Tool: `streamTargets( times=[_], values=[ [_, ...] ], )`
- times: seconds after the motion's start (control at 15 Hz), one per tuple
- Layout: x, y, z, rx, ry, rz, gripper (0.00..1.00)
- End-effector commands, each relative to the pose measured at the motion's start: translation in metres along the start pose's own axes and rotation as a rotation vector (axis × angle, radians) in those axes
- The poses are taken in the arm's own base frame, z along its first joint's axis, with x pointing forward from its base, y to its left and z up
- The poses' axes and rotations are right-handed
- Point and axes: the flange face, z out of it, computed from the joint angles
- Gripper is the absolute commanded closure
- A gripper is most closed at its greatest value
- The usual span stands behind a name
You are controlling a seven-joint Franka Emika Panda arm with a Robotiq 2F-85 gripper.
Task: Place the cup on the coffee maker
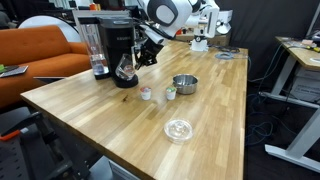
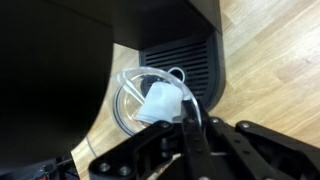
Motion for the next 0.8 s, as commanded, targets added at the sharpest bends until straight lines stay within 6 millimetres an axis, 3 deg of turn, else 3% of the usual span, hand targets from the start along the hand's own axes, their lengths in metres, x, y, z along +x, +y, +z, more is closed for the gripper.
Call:
streamTargets(
  times=[0.0,0.27,0.73],
  values=[
    [-0.006,-0.005,-0.009,0.017,0.014,0.058,0.99],
    [-0.008,-0.008,-0.012,0.033,0.041,0.162,0.99],
    [-0.004,-0.014,0.004,0.041,0.062,0.296,0.99]
  ],
)
